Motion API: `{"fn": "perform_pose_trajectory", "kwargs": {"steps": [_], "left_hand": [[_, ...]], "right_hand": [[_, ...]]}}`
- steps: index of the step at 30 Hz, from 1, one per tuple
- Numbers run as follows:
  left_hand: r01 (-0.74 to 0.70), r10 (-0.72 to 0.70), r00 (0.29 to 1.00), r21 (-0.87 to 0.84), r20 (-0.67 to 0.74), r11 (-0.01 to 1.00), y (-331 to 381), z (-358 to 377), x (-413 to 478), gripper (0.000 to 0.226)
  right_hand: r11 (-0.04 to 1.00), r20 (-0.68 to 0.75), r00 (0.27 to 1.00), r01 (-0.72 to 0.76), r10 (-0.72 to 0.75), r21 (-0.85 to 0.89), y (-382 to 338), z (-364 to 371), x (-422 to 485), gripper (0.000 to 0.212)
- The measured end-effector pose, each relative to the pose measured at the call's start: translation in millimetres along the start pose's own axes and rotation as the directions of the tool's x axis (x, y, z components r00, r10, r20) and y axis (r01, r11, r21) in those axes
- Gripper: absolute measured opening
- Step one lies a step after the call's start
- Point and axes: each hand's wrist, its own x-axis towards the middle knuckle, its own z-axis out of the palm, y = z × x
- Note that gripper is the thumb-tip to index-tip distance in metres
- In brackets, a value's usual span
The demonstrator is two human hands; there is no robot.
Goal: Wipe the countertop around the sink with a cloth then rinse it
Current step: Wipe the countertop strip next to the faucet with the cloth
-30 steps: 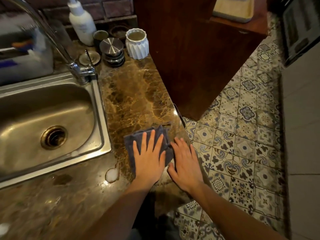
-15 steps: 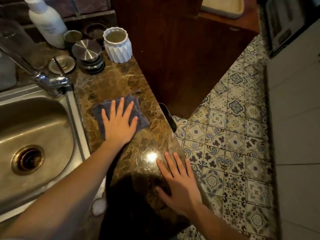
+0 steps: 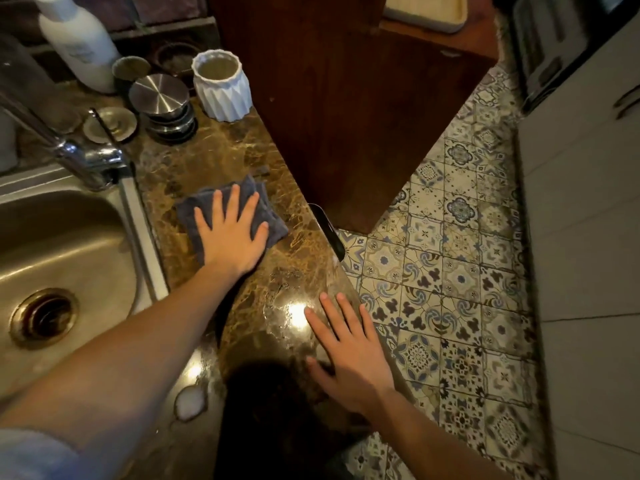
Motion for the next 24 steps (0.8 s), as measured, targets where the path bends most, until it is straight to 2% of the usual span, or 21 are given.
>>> {"fn": "perform_pose_trajectory", "kwargs": {"steps": [11, 14, 18, 24], "left_hand": [[0.019, -0.019, 1.000, 0.023, -0.022, 1.000, 22.9, 33.2, -165.7, 0.060], [0.035, -0.034, 0.999, 0.037, -0.025, 0.999, 24.2, 31.9, -166.3, 0.059], [-0.012, 0.014, 1.000, 0.058, -0.028, 0.998, 18.6, 29.2, -151.4, 0.060], [0.008, -0.008, 0.999, 0.019, -0.042, 1.000, 4.0, 17.6, -74.2, 0.065]], "right_hand": [[1.000, -0.058, 0.998, 0.016, -0.015, 0.015, 2.6, 8.3, -3.1, 0.068], [1.000, -0.062, 0.998, 0.017, -0.017, 0.003, 3.3, 9.9, -3.0, 0.068], [1.000, -0.042, 0.999, 0.021, -0.021, -0.002, 2.7, 7.6, -2.5, 0.067], [1.000, 0.009, 1.000, 0.005, -0.005, -0.004, 2.1, 4.2, -0.9, 0.069]]}}
